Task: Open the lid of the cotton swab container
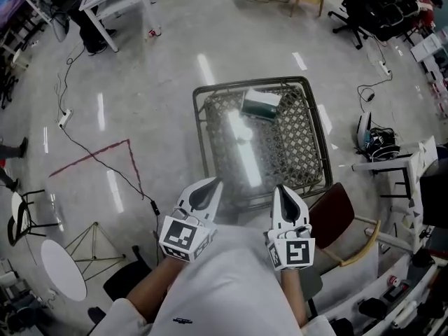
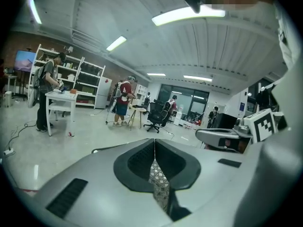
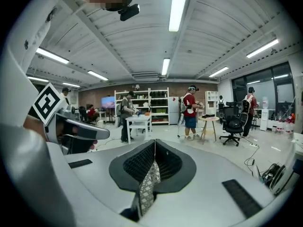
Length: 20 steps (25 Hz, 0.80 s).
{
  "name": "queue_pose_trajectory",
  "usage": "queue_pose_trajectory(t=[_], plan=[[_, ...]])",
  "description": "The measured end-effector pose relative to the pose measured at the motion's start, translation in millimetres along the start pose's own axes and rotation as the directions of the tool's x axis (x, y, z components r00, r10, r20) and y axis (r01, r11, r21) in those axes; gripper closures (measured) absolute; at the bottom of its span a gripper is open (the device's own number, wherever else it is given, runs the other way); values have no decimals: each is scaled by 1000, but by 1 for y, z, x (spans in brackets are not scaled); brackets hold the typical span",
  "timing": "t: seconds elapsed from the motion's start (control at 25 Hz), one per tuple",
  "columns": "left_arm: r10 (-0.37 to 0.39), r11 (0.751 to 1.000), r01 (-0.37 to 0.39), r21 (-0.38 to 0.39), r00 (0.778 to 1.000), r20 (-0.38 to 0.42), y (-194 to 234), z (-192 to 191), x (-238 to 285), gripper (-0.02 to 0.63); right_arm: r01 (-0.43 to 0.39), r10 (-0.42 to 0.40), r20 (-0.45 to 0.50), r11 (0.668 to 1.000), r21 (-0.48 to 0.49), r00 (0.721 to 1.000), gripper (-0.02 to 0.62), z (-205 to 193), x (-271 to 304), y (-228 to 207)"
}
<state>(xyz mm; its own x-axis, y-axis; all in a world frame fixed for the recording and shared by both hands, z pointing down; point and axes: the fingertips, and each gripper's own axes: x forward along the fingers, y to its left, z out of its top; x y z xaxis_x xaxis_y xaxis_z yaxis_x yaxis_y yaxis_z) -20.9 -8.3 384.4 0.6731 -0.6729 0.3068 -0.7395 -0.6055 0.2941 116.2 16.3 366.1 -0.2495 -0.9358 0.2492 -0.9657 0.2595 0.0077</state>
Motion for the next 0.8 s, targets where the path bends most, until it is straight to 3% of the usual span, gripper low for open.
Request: queue_pose_trajectory(t=[0.56, 0.8], plan=[[112, 993, -113, -35, 993, -32, 33, -5, 28, 601, -138, 136, -29, 989, -47, 990, 594, -28, 64, -4], [90, 996, -91, -13, 995, -42, 43, -14, 59, 600, -133, 132, -46, 991, -12, 990, 578, -58, 92, -15]])
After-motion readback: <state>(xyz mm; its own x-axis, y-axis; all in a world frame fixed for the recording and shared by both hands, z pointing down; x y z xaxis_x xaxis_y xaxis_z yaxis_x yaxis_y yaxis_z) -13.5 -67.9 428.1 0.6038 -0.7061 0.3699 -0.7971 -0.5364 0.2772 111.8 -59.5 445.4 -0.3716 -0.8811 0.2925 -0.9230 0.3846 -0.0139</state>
